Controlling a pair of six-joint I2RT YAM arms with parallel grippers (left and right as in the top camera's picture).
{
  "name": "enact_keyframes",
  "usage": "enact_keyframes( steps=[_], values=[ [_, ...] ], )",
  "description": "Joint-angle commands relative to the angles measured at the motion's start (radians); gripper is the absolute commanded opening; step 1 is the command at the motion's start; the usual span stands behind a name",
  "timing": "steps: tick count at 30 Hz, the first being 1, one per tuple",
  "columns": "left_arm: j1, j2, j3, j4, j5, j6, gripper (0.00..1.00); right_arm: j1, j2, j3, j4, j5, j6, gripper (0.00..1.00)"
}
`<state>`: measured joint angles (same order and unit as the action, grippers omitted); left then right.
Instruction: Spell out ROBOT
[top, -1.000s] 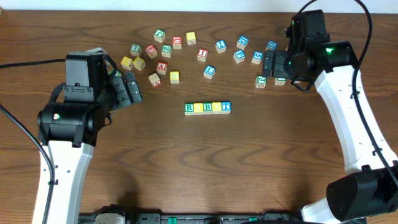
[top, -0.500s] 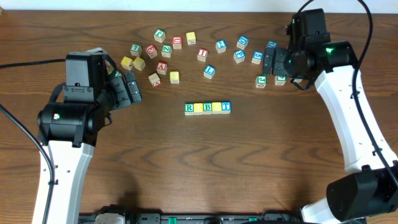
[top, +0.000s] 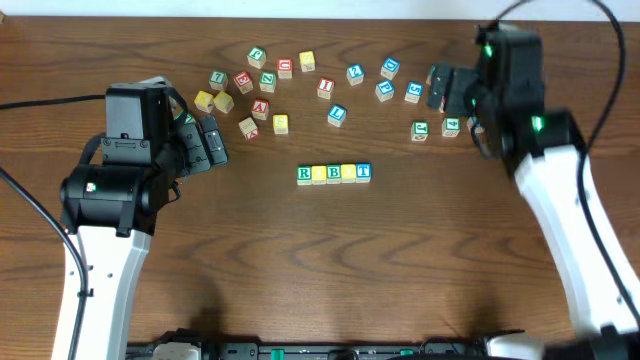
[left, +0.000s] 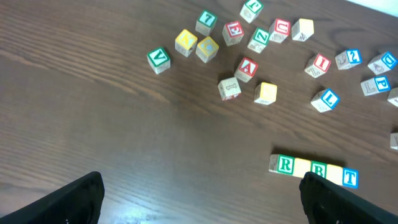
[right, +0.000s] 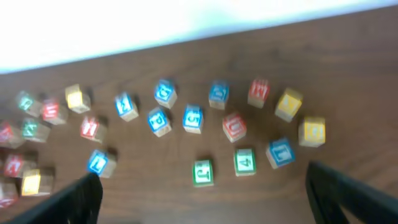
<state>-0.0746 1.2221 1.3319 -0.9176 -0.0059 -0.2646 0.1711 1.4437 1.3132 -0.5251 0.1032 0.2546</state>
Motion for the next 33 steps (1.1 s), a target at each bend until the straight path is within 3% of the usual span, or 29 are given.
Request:
enact_keyframes(
  steps=[1, 5, 19, 25, 33],
  values=[
    [0.004, 0.000, 0.020, -0.002, -0.006, 0.002, 0.99, -0.008, -0.180, -0.187, 0.113, 0.070, -0.054, 0.99],
    [0.004, 0.000, 0.020, -0.002, -0.006, 0.002, 0.99, -0.013, -0.412, -0.408, 0.200, 0.135, -0.054, 0.99],
    [0.004, 0.000, 0.020, -0.002, -0.006, 0.002, 0.99, -0.110, -1.176, -1.083, 0.396, 0.058, -0.042, 0.99],
    [0.004, 0.000, 0.020, -0.002, -0.006, 0.002, 0.99, -0.111, -1.338, -1.267, 0.474, 0.030, 0.001, 0.99],
    [0.004, 0.000, 0.020, -0.002, -0.006, 0.002, 0.99, -0.111, -1.416, -1.308, 0.458, -0.009, -0.008, 0.99]
  ],
)
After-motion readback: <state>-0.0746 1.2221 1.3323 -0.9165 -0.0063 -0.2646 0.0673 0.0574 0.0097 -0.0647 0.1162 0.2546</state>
